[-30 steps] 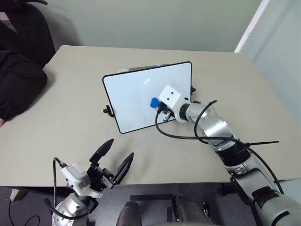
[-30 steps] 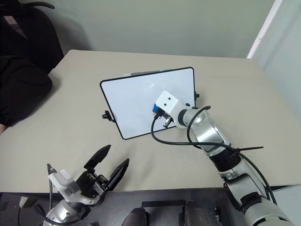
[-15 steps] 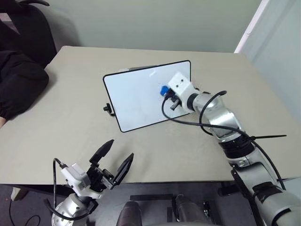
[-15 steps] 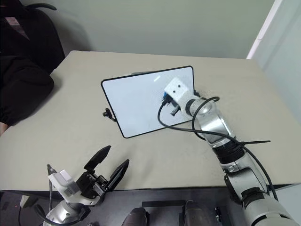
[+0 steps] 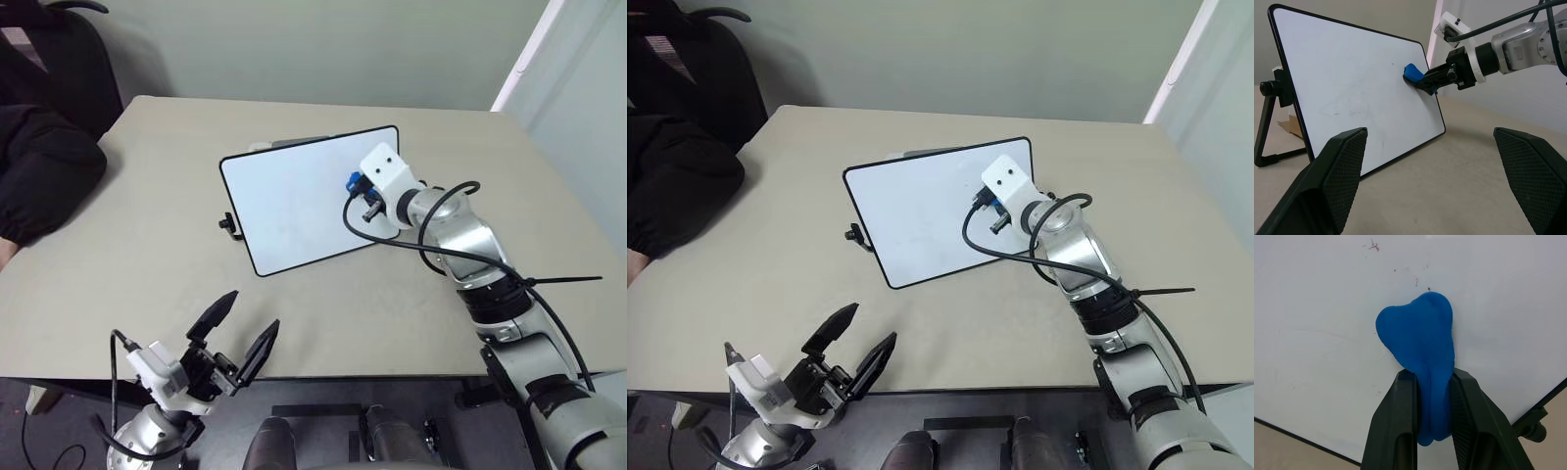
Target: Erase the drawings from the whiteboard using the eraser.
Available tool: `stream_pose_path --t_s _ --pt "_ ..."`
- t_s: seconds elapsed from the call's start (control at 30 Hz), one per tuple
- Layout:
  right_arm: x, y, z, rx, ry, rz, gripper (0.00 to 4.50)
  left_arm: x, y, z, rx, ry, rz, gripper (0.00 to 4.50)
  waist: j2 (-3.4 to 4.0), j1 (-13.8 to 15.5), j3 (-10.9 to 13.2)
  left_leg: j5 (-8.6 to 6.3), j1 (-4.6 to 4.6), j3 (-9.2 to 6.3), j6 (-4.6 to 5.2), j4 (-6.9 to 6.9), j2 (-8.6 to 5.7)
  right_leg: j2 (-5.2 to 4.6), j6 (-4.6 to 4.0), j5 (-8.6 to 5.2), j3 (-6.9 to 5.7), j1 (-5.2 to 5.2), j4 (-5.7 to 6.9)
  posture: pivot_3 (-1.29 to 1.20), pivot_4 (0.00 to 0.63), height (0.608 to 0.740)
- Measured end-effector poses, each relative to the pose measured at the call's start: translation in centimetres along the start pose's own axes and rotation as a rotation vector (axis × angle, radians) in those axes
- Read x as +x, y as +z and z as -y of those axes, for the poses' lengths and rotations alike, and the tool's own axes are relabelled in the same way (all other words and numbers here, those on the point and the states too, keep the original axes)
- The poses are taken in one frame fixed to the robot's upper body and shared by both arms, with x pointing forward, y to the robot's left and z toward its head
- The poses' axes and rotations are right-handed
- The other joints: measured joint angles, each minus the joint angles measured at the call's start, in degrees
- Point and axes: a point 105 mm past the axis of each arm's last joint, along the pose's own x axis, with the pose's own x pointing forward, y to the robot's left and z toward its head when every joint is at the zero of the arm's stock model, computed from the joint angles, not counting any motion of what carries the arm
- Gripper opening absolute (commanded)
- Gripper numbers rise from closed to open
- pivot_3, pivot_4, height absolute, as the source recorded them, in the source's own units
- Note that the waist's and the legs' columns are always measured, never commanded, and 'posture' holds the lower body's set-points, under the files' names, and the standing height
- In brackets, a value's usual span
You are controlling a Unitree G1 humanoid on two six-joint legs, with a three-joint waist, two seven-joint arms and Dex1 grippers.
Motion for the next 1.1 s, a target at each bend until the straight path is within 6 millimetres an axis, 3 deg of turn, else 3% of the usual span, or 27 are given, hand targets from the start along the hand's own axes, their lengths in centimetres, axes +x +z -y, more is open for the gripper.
stream_pose_path --t_s 0.13,0.33,0.47,0.6,0.9,1.03,1.1 --pt "0.0 -1.2 -3.0 -0.017 0.115 -0.040 0.75 0.1 0.0 0.1 -0.001 -0.005 0.003 4.50 0.02 -0.10 0.01 -0.01 -0.12 0.01 -0.01 -0.08 0.00 0.02 0.01 -0.14 0.00 -0.18 -0.01 0.00 0.150 0.740" --pt "-0.3 -1.1 -3.0 -0.018 0.131 -0.041 0.75 0.2 0.0 0.1 0.000 -0.008 0.005 4.50 0.02 -0.14 0.01 -0.04 -0.12 0.00 0.01 -0.11 0.00 0.01 0.20 -0.30 0.01 -0.19 -0.03 0.00 0.150 0.740" --pt "-1.3 -0.9 -1.4 0.048 0.083 -0.028 0.75 0.3 0.0 0.4 -0.005 -0.015 0.006 4.50 0.03 0.01 0.02 -0.04 -0.19 0.02 0.02 -0.08 0.00 0.01 0.21 -0.30 0.01 -0.19 -0.03 0.00 0.150 0.740" --pt "-4.8 -1.3 2.3 0.148 -0.047 -0.005 0.75 0.2 0.2 0.5 -0.003 -0.016 0.007 4.50 0.01 0.82 0.01 -0.05 -0.30 0.06 0.03 -0.03 0.00 0.02 -0.03 -0.46 -0.02 -0.14 -0.08 0.00 0.150 0.740" --pt "-12.5 -7.5 3.9 0.465 -0.191 -0.114 0.75 0.2 0.0 0.9 -0.009 -0.026 0.002 4.50 -0.03 0.97 -0.02 -0.18 -0.40 0.15 0.08 0.10 0.00 0.03 0.27 -0.63 -0.02 -0.07 -0.11 0.00 0.150 0.740" --pt "-13.5 -11.6 2.2 0.586 -0.176 -0.225 0.75 0.1 -0.4 1.3 -0.017 -0.034 -0.016 4.50 -0.03 0.91 -0.02 -0.25 -0.09 0.16 0.21 0.09 0.00 0.04 0.39 -0.70 -0.01 0.16 -0.09 0.00 0.150 0.740" --pt "-13.4 -12.6 0.9 0.625 -0.138 -0.252 0.75 0.1 -0.5 1.4 -0.019 -0.037 -0.018 4.50 0.06 0.51 0.03 -0.31 -0.06 0.20 0.34 0.09 0.00 0.05 0.41 -0.70 0.00 0.20 -0.03 0.00 0.150 0.740"
